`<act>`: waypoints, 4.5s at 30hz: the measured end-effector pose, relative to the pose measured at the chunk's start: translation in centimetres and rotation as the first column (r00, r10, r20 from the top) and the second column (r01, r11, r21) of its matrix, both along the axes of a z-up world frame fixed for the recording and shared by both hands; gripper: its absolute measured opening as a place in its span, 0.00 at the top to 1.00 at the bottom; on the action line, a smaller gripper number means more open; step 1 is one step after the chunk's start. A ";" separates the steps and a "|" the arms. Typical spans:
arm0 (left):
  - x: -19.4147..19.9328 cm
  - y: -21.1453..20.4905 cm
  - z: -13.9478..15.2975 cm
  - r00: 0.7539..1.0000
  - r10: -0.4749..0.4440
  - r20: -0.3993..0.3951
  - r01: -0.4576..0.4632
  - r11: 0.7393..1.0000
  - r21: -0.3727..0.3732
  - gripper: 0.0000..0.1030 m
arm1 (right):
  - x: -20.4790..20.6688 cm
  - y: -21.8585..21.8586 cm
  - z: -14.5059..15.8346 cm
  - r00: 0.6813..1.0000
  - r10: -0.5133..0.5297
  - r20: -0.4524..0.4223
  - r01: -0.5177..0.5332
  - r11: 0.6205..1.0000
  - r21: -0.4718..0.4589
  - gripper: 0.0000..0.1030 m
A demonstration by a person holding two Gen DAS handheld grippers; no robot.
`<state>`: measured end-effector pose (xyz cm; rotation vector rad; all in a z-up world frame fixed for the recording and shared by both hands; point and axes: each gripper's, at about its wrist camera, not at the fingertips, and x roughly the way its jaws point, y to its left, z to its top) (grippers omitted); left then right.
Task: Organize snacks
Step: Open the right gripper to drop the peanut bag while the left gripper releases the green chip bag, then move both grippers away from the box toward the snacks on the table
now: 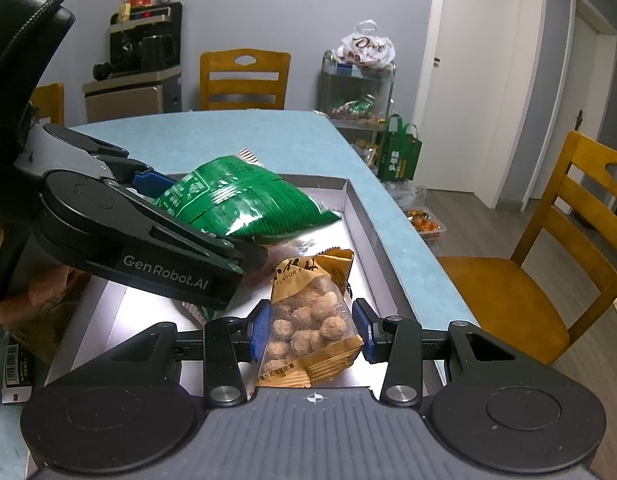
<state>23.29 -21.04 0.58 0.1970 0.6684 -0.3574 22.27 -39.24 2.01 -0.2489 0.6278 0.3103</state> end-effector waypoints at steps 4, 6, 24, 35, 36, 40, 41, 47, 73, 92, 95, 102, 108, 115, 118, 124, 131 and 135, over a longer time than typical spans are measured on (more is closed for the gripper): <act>-0.1 0.2 0.1 1.000 0.002 -0.003 -0.002 1.000 -0.010 0.13 | 0.0 -0.2 -0.1 1.000 -0.001 0.001 0.001 1.000 0.006 0.57; -0.3 0.1 0.2 1.000 0.006 0.001 -0.006 1.000 -0.012 0.11 | 0.0 -0.2 0.0 1.000 0.002 0.003 -0.002 1.000 0.011 0.55; -2.0 1.7 1.9 0.998 0.047 0.042 -0.044 0.998 -0.054 0.05 | -1.6 -0.5 1.2 0.997 -0.012 0.070 0.008 0.998 0.057 0.08; -4.4 4.1 4.0 0.995 0.061 0.079 -0.052 0.993 -0.109 0.04 | -2.6 0.8 2.5 0.994 -0.011 0.107 0.004 0.998 0.062 0.00; -4.7 4.4 4.1 0.994 0.064 0.083 -0.054 0.992 -0.113 0.04 | -2.6 1.0 2.6 0.994 -0.009 0.110 0.002 0.998 0.061 0.00; -5.8 5.7 4.8 0.993 0.077 0.093 -0.064 0.989 -0.132 0.04 | -3.3 1.8 3.2 0.992 -0.001 0.127 -0.007 0.998 0.061 0.00; -6.1 6.2 4.9 0.992 0.083 0.095 -0.069 0.988 -0.140 0.04 | -3.4 2.0 3.3 0.992 0.001 0.130 -0.009 0.998 0.062 0.00; -7.6 8.8 5.9 0.988 0.116 0.103 -0.096 0.979 -0.182 0.03 | -3.9 3.1 4.0 0.989 0.001 0.151 -0.012 0.997 0.071 0.00; -14.6 20.6 9.3 0.937 0.306 0.168 -0.264 0.936 -0.235 0.03 | -7.3 8.6 7.4 0.959 0.107 0.261 -0.130 0.989 0.073 0.00; -17.2 27.3 7.4 0.892 0.434 0.128 -0.400 0.888 -0.225 0.02 | -8.5 11.4 6.5 0.947 0.197 0.255 -0.212 0.977 0.030 0.00; -17.3 27.9 6.7 0.887 0.447 0.114 -0.416 0.882 -0.220 0.02 | -8.6 11.9 6.2 0.945 0.212 0.250 -0.225 0.974 0.022 0.00; -17.3 28.6 5.4 0.881 0.465 0.088 -0.438 0.872 -0.220 0.02 | -9.0 12.6 5.4 0.943 0.247 0.224 -0.259 0.966 0.024 0.00; -16.7 27.9 4.5 0.886 0.457 0.085 -0.438 0.882 -0.176 0.02 | -9.7 13.1 3.9 0.937 0.298 0.179 -0.305 0.952 0.008 0.00; -15.8 27.4 2.7 0.890 0.451 0.069 -0.440 0.889 -0.131 0.02 | -10.3 13.8 2.1 0.926 0.361 0.108 -0.364 0.931 0.016 0.01; -15.7 27.5 1.8 0.892 0.447 0.075 -0.440 0.893 -0.094 0.02 | -10.7 14.2 1.7 0.917 0.387 0.097 -0.390 0.921 0.015 0.04; -14.7 29.5 0.4 0.867 0.497 0.035 -0.492 0.865 -0.098 0.02 | -10.8 15.2 1.0 0.907 0.417 0.059 -0.419 0.908 0.026 0.13; -12.6 30.7 -0.3 0.856 0.516 0.018 -0.512 0.853 -0.104 0.02 | -11.0 17.3 -0.1 0.880 0.475 0.014 -0.475 0.880 -0.001 0.41; -11.8 30.2 -1.8 0.869 0.496 0.000 -0.494 0.865 -0.085 0.02 | -10.7 17.7 -0.7 0.874 0.486 -0.022 -0.486 0.874 0.005 0.51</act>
